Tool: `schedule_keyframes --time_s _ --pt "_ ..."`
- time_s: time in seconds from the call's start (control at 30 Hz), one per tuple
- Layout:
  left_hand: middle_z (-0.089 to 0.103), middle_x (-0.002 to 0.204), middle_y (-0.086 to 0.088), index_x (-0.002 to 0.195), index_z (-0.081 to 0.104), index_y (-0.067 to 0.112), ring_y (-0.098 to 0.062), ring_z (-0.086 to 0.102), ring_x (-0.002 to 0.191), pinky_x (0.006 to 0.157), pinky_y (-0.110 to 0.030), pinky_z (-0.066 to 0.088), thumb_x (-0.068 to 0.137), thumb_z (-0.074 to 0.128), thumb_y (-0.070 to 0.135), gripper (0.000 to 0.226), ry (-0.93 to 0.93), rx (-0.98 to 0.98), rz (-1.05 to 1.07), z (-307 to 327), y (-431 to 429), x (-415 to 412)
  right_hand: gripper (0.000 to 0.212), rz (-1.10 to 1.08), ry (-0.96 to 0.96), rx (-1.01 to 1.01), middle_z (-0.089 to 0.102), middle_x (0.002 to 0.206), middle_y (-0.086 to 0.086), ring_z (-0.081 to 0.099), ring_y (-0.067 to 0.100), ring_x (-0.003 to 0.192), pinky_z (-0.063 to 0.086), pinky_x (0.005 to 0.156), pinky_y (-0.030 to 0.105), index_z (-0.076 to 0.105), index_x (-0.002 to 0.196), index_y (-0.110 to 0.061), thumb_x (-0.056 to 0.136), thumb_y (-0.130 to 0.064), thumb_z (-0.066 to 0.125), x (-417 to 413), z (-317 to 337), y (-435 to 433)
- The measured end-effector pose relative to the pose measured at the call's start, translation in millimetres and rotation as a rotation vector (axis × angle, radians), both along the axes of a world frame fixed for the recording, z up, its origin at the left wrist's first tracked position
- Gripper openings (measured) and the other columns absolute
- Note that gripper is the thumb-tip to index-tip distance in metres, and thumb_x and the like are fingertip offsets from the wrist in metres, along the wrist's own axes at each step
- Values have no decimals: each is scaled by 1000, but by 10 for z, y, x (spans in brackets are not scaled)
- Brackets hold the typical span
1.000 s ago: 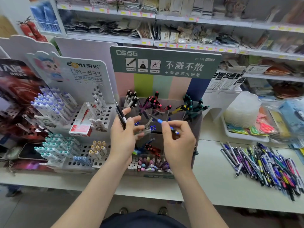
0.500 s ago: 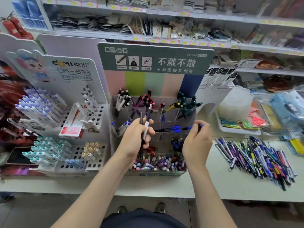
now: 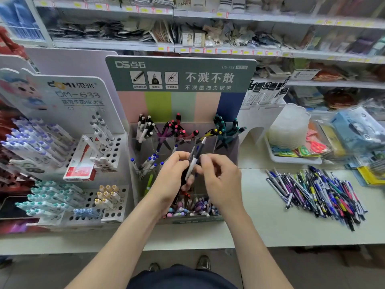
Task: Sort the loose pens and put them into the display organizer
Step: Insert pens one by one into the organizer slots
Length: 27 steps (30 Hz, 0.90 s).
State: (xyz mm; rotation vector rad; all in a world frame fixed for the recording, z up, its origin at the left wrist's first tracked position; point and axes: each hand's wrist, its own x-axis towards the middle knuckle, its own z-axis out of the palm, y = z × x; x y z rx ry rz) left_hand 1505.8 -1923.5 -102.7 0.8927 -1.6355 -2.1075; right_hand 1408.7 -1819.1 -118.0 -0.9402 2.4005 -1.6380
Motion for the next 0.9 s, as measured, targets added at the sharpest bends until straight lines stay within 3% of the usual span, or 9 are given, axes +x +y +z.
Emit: schedule_keyframes --time_s 0.1,0.27,0.33,0.4,0.5,0.57,0.7,0.8,0.9 --pt "55 73 -8 112 58 14 -21 47 63 58 -38 37 110 41 15 17 -31 -179 -5 1 -18 73 19 64 -45 17 71 81 -6 66 9 76 47 68 20 76 90 -21 103 -29 66 135 79 -146" --pt "76 98 0 125 53 21 -17 71 81 64 -34 56 114 41 20 16 -23 -374 241 36 -121 204 21 44 -1 -259 73 84 -5 69 11 74 49 66 15 63 108 -10 114 -16 44 324 365 -342" --pt "76 98 -1 125 52 23 -21 70 80 64 -36 54 114 41 21 15 -3 -418 355 24 -204 274 25 148 65 -258 65 74 -7 64 14 62 50 57 27 62 120 -10 115 -21 40 301 462 -441" --pt "75 94 -2 123 53 30 -19 66 74 68 -39 54 114 44 25 14 9 -426 473 3 -284 360 30 245 159 -102 59 70 -11 57 14 60 48 56 38 65 128 -19 116 -32 41 241 500 -587" --pt "73 92 -2 123 56 33 -14 60 70 66 -34 51 114 44 25 17 16 -352 582 2 -356 480 24 245 331 227 71 90 -6 64 24 82 47 65 40 64 125 -27 112 -33 45 139 576 -811" --pt "74 97 -5 127 58 29 -12 58 70 64 -32 48 111 43 14 27 1 -266 600 -11 -417 523 16 264 370 297 70 101 4 63 29 91 44 69 41 62 117 -17 107 -22 51 85 673 -965" --pt "73 110 -9 130 60 23 -9 57 72 68 -34 48 100 38 -6 47 -7 -118 608 -14 -513 586 14 343 745 409 60 110 15 54 33 100 48 90 44 67 110 -5 100 -2 58 -5 806 -1281" --pt "71 116 -12 128 61 23 -11 62 76 72 -33 55 102 41 -9 46 34 -66 626 -4 -546 611 23 444 839 489 50 117 15 48 30 102 48 86 39 68 104 -6 89 11 64 37 814 -1520" --pt "66 119 -15 135 58 23 -15 68 79 81 -41 64 107 44 -4 42 77 -66 631 8 -561 629 40 576 863 582 48 126 17 49 34 110 51 92 44 63 121 -6 85 10 64 137 752 -1671"
